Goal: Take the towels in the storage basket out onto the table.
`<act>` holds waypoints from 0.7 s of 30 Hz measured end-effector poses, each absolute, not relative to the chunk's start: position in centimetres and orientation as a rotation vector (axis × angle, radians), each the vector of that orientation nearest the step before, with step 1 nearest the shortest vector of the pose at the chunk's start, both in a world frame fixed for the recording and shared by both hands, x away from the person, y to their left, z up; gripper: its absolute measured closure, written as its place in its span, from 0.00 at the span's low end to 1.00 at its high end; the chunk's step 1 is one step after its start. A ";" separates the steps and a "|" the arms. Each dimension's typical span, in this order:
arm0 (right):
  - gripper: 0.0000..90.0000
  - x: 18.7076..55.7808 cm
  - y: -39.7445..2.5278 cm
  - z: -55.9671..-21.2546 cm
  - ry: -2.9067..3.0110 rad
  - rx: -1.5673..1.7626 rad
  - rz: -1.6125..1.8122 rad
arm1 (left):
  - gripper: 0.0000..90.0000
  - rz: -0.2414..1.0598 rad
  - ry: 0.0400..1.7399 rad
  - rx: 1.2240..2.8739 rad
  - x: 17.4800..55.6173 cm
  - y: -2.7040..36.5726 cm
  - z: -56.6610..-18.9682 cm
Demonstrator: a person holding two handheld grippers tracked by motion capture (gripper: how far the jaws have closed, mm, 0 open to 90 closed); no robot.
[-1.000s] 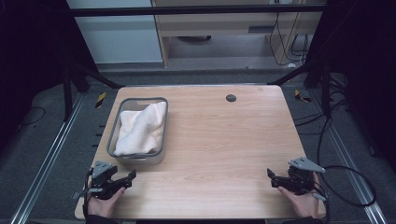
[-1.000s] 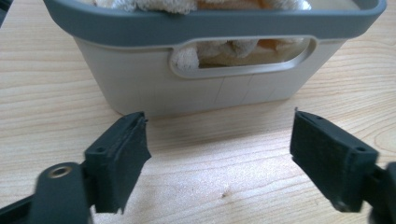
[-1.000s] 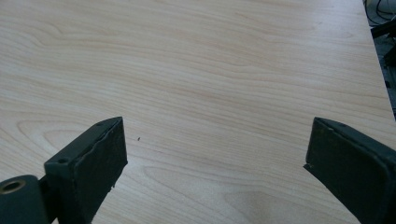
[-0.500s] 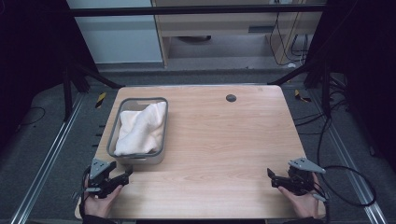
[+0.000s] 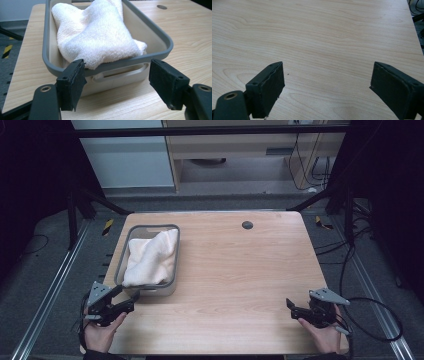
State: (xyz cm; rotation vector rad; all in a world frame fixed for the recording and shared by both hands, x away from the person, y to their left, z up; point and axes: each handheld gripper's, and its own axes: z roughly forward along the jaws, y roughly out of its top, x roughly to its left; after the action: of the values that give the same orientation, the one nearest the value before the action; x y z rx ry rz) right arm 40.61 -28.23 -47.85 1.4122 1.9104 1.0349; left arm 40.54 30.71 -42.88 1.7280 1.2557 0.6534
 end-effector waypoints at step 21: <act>0.17 40.9 -28.0 -48.0 1.936 1.394 1.023 | 0.32 0.609 1.195 1.790 42.7 30.4 -38.6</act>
State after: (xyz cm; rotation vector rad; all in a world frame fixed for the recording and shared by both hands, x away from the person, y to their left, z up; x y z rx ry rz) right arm 40.93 -28.03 -48.01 1.3940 1.9362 1.0230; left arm 42.73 30.36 -38.61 1.7904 1.1953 0.6093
